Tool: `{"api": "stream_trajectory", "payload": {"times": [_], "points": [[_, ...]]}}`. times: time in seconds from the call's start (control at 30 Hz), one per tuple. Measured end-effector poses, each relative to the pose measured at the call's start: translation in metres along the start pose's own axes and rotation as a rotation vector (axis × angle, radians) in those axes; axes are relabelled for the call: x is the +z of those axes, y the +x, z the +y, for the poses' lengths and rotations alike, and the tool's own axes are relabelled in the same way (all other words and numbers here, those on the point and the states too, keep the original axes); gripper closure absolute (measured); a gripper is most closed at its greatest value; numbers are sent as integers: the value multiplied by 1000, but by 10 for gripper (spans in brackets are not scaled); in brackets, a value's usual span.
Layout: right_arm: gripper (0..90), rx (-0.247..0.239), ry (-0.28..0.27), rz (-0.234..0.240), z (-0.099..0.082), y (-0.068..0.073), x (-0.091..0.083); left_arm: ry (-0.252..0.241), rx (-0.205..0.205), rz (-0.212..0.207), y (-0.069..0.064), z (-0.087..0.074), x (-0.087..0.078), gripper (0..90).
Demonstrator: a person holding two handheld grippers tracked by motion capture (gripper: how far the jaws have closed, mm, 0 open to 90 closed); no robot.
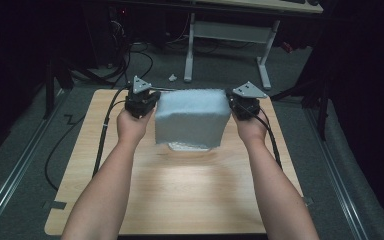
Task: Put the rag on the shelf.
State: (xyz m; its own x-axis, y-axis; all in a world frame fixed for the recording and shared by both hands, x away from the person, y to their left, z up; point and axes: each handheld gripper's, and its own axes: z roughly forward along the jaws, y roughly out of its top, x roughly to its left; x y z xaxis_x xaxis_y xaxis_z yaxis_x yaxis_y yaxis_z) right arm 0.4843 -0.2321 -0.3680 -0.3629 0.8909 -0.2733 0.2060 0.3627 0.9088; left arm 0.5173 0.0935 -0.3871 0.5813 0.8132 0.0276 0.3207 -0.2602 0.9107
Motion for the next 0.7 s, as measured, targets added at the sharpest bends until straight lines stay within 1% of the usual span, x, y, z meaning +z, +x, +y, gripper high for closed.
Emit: {"api": "stream_trajectory", "payload": {"times": [0.1,0.17,0.3,0.43,0.53,0.6,0.7], "points": [[900,9,19,16,-8,0,3,9,-15,-21,0,-10,2,898],[900,18,31,27,-14,1,4,15,-16,-34,-1,-16,2,898],[900,15,50,49,-30,4,3,21,-24,-53,-3,-27,1,899],[900,42,63,76,-44,5,4,36,-36,-72,-6,-39,1,899],[900,63,64,93,-50,6,3,37,-41,-82,-9,-46,2,899],[900,76,68,104,-54,7,3,49,-41,-93,-11,-49,3,899],[900,86,75,124,-60,9,5,59,-24,-102,-15,-52,4,898]]}}
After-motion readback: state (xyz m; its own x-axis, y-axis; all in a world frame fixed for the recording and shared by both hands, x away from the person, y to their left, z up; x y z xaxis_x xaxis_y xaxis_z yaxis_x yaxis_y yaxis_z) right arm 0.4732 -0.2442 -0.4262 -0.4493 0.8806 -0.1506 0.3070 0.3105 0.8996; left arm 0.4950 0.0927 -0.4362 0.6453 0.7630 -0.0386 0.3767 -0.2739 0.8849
